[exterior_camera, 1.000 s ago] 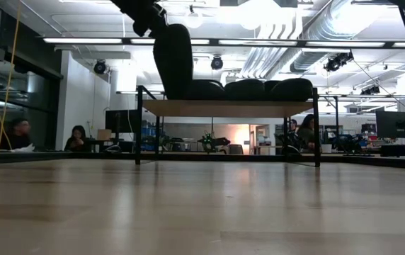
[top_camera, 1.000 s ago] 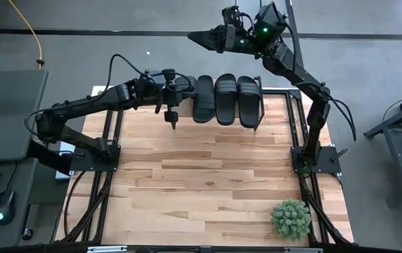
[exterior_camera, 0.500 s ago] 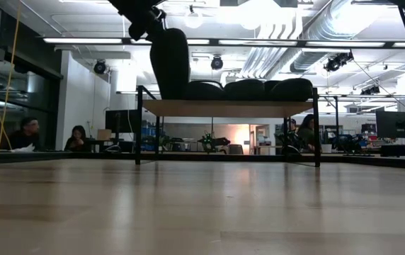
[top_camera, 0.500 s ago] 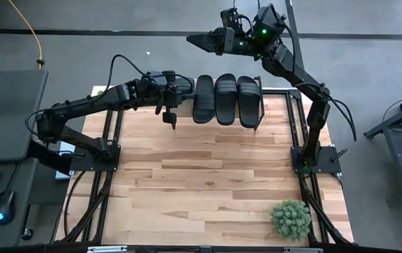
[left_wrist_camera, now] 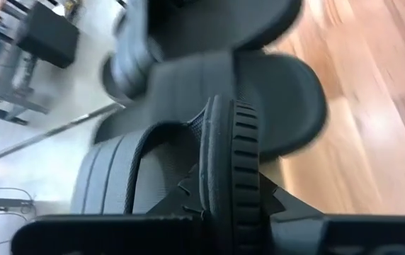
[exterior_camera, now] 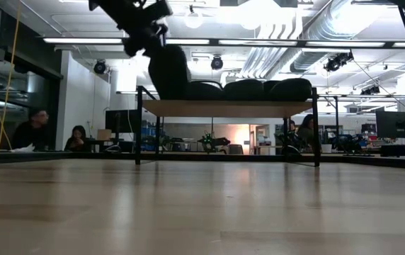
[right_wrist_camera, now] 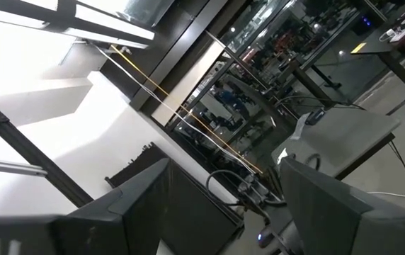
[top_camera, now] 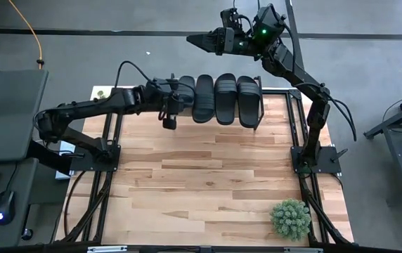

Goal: Pick and place slides into the shelf
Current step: Put the black slide on the shelf

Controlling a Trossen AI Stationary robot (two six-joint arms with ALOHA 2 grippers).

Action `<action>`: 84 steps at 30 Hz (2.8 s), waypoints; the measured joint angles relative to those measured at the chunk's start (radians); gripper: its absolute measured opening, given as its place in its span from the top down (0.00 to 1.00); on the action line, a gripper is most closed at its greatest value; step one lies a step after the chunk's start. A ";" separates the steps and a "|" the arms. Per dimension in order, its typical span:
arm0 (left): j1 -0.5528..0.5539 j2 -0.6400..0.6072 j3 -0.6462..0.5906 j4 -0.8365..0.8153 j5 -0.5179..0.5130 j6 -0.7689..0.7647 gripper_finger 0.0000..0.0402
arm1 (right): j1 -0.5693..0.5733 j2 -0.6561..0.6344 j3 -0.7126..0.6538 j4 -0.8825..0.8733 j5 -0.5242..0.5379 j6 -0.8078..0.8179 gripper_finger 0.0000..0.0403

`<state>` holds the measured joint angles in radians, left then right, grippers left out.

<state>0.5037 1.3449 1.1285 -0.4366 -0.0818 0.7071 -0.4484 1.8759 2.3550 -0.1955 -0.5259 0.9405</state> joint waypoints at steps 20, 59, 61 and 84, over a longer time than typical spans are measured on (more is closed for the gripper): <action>0.000 0.002 -0.044 -0.063 0.014 -0.013 0.68 | 0.002 0.000 0.000 0.000 0.006 -0.008 0.37; -0.085 -0.128 0.038 -0.066 -0.056 -0.243 0.34 | 0.064 0.001 0.000 -0.101 0.078 -0.034 0.37; -0.085 -0.127 0.045 -0.079 -0.112 -0.243 0.34 | 0.063 0.001 0.000 -0.145 0.094 -0.046 0.37; -0.085 -0.199 0.368 -0.404 -0.157 -0.432 0.39 | 0.068 0.081 0.000 -0.671 0.290 -0.406 0.37</action>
<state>0.4188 1.1461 1.4970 -0.8407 -0.2384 0.2752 -0.3801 1.9567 2.3547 -0.8666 -0.2359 0.5349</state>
